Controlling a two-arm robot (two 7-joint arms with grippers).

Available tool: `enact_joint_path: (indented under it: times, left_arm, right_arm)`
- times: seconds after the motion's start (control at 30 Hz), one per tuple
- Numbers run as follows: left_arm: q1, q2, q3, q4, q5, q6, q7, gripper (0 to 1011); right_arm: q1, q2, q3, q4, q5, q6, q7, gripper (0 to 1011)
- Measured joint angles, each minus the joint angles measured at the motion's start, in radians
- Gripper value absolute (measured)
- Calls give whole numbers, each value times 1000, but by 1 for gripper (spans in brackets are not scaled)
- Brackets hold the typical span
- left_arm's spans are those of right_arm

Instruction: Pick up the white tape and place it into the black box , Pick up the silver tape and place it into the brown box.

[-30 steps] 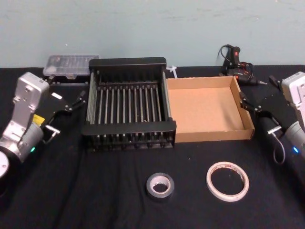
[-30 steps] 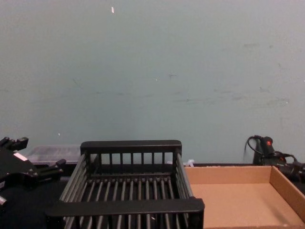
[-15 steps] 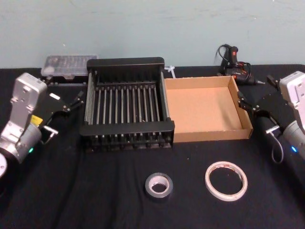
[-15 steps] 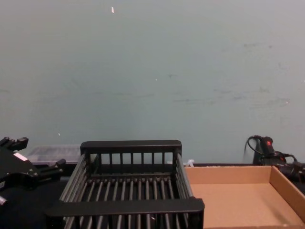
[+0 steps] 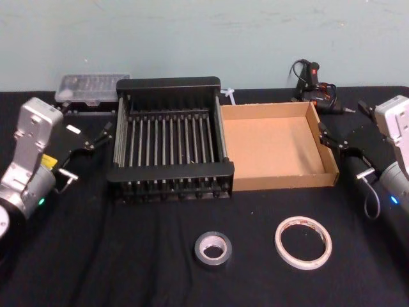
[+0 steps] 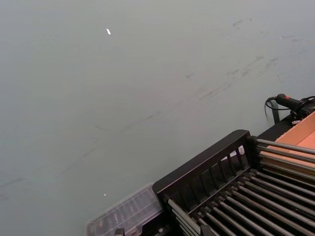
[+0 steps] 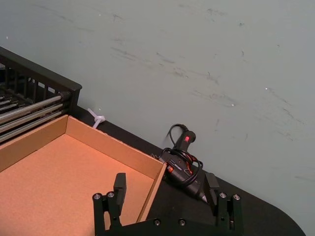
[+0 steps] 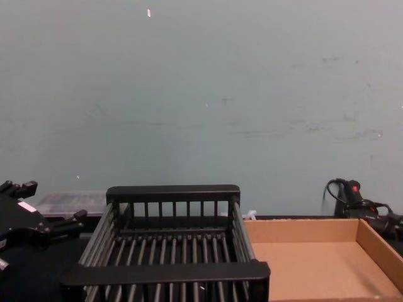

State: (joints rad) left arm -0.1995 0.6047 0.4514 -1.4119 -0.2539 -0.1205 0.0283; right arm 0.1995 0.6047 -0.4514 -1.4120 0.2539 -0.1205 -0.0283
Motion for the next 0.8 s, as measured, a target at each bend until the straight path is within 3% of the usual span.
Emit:
enact_joint_path:
  times: [0.3, 0.57, 0.8]
  left_arm:
    - [0, 0, 0, 0, 0, 0, 0, 1001]
    - [0, 0, 0, 0, 0, 0, 0, 1001]
    - [0, 0, 0, 0, 0, 0, 0, 1001]
  right_arm:
    - [-50, 10, 36, -74, 16, 18, 4, 1002]
    - [-143, 36, 84, -175, 55, 60, 19, 1002]
    - [-254, 88, 132, -287, 106, 102, 58, 1002]
